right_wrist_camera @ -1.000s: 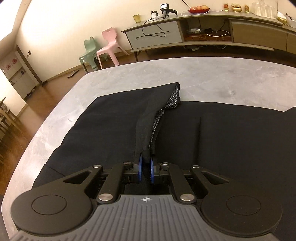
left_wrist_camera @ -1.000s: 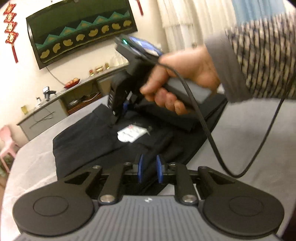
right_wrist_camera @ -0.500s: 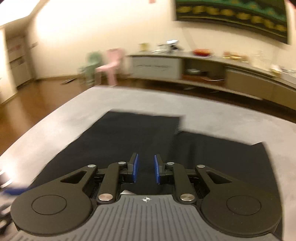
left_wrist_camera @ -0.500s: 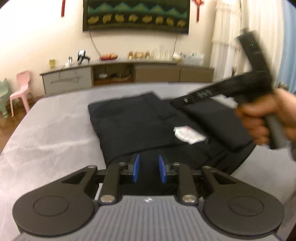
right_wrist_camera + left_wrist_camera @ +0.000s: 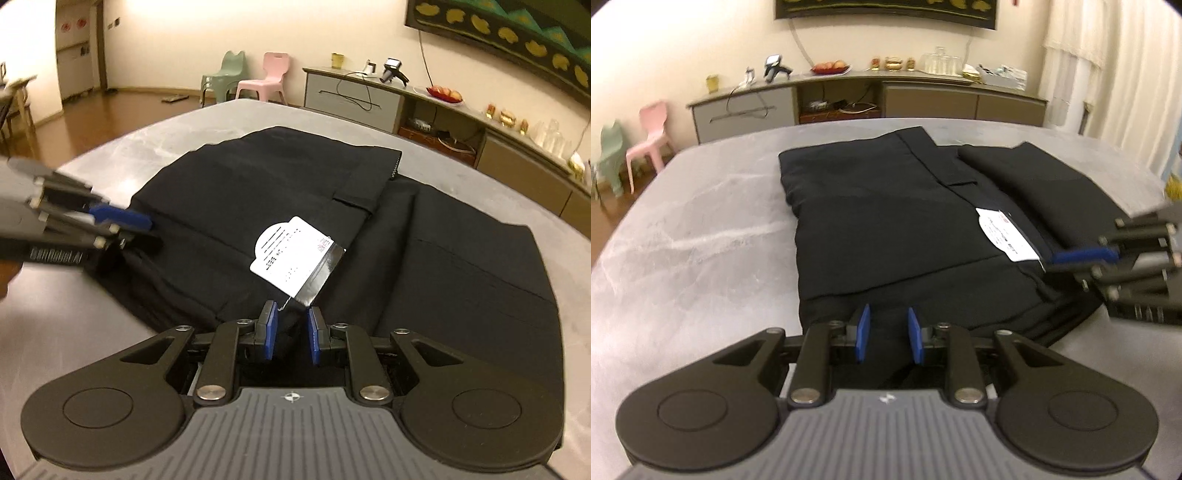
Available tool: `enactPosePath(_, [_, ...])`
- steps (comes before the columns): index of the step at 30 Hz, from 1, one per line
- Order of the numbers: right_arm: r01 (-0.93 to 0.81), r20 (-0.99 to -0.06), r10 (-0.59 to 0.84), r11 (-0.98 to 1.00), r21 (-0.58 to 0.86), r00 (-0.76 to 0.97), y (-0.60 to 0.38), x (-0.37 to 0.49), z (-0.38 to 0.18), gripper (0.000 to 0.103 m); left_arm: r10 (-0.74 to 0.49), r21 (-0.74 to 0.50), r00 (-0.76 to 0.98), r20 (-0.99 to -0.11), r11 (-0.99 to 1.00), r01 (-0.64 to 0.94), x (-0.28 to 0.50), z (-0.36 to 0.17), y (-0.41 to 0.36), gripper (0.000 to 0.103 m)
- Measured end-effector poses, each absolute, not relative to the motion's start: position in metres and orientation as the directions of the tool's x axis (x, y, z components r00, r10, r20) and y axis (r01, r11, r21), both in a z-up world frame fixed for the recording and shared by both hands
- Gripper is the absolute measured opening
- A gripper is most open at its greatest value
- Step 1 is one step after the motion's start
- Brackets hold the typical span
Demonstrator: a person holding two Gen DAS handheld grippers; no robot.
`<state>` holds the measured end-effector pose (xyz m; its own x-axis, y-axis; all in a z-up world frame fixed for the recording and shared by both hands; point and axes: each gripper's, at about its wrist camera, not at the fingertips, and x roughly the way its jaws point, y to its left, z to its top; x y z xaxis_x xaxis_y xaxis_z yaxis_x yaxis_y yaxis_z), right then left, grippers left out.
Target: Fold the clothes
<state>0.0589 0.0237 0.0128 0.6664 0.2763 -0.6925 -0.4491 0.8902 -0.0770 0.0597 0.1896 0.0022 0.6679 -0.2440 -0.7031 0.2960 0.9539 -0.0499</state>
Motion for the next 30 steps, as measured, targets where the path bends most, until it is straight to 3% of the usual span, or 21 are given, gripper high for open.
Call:
enactPosePath(3, [-0.457, -0.703, 0.257, 0.883, -0.108, 0.663, 0.028, 0.053, 0.027, 0.019, -0.274, -0.128, 0.654, -0.705, 0.956, 0.262, 0.063, 0.005, 0.200, 0.023])
enactPosePath(6, [-0.490, -0.622, 0.296, 0.856, -0.163, 0.725, 0.044, 0.040, 0.051, 0.027, -0.277, -0.146, 0.652, -0.706, 0.958, 0.248, 0.064, 0.005, 0.203, 0.023])
enactPosePath(7, [-0.526, -0.612, 0.327, 0.832, -0.175, 0.720, 0.054, 0.036, 0.055, 0.042, -0.273, -0.141, 0.653, -0.707, 0.958, 0.248, 0.065, 0.005, 0.202, 0.023])
enactPosePath(8, [-0.572, -0.610, 0.361, 0.798, -0.190, 0.705, 0.065, 0.033, 0.056, 0.065, -0.270, -0.136, 0.653, -0.707, 0.959, 0.249, 0.065, 0.005, 0.202, 0.023])
enactPosePath(10, [-0.663, -0.642, 0.395, 0.708, -0.242, 0.657, 0.089, 0.031, 0.045, 0.078, -0.270, -0.136, 0.654, -0.707, 0.959, 0.248, 0.065, 0.006, 0.202, 0.023])
enactPosePath(12, [-0.691, -0.672, 0.364, 0.654, -0.308, 0.644, 0.106, 0.034, 0.029, 0.072, -0.274, -0.141, 0.655, -0.704, 0.958, 0.249, 0.065, 0.005, 0.202, 0.023])
enactPosePath(13, [-0.692, -0.682, 0.349, 0.645, -0.323, 0.643, 0.110, 0.036, 0.024, 0.049, -0.278, -0.145, 0.655, -0.702, 0.957, 0.250, 0.065, 0.005, 0.203, 0.023])
enactPosePath(14, [-0.690, -0.685, 0.353, 0.657, -0.303, 0.638, 0.109, 0.037, 0.024, 0.034, -0.281, -0.148, 0.656, -0.701, 0.957, 0.251, 0.064, 0.005, 0.203, 0.023])
enactPosePath(17, [-0.680, -0.692, 0.367, 0.691, -0.244, 0.621, 0.106, 0.041, 0.025, 0.009, -0.288, -0.157, 0.660, -0.694, 0.955, 0.251, 0.064, 0.007, 0.203, 0.023])
enactPosePath(22, [-0.693, -0.705, 0.375, 0.685, -0.227, 0.601, 0.111, 0.027, 0.025, 0.000, -0.295, -0.160, 0.674, -0.677, 0.953, 0.256, 0.063, 0.015, 0.201, 0.023])
enactPosePath(26, [-0.702, -0.712, 0.380, 0.677, -0.221, 0.590, 0.113, 0.017, 0.016, 0.000, -0.292, -0.160, 0.677, -0.675, 0.955, 0.251, 0.064, 0.017, 0.202, 0.023])
enactPosePath(30, [-0.688, -0.695, 0.444, 0.719, -0.101, 0.566, 0.096, 0.027, 0.043, 0.000, -0.283, -0.152, 0.677, -0.680, 0.957, 0.247, 0.064, 0.017, 0.200, 0.023])
